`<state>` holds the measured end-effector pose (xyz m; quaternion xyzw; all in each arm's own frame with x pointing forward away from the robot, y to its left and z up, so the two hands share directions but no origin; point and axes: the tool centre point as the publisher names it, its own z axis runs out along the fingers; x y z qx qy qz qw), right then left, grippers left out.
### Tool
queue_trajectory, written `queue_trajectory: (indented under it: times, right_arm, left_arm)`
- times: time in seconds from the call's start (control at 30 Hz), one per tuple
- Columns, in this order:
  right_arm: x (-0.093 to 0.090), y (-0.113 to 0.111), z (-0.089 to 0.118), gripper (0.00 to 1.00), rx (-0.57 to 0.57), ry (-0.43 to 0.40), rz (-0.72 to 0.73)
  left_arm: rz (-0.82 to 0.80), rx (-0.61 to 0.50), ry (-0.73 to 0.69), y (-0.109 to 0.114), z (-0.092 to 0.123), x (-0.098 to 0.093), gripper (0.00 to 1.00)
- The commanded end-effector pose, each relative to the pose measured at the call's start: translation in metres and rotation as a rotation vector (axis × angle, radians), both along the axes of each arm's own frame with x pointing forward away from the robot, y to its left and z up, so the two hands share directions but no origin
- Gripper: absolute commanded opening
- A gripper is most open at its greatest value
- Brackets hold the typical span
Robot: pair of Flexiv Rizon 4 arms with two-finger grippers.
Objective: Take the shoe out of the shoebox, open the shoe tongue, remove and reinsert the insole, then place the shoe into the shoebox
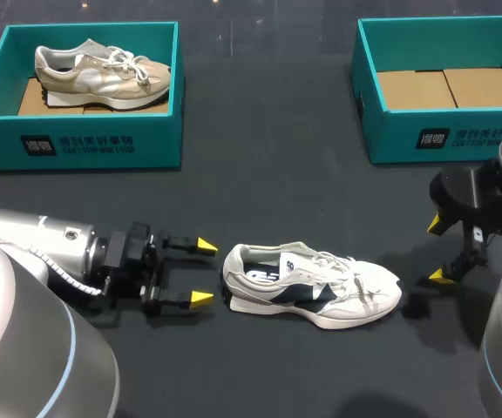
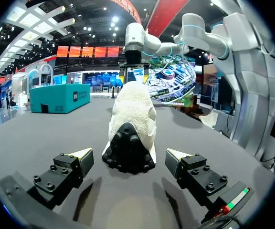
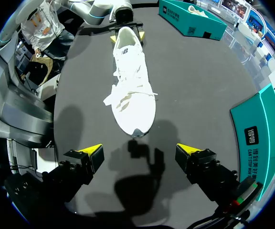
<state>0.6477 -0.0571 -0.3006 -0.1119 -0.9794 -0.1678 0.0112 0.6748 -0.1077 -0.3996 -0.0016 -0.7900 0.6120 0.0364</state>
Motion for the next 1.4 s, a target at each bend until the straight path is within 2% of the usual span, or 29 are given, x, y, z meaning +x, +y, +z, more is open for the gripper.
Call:
queue_trajectory:
  times: [0.03, 0.9, 1.4]
  right_arm:
    - [-0.002, 0.000, 0.000, 1.00, -0.002, -0.003, -0.001]
    - [-0.002, 0.000, 0.000, 1.00, -0.002, -0.003, -0.001]
    - [-0.002, 0.000, 0.000, 1.00, -0.002, -0.003, -0.001]
  left_arm:
    - [-0.004, 0.004, 0.002, -0.008, -0.003, 0.001, 1.00]
    - [-0.020, 0.005, 0.012, -0.035, -0.010, 0.004, 1.00]
    - [-0.026, 0.003, 0.012, -0.050, -0.012, -0.001, 1.00]
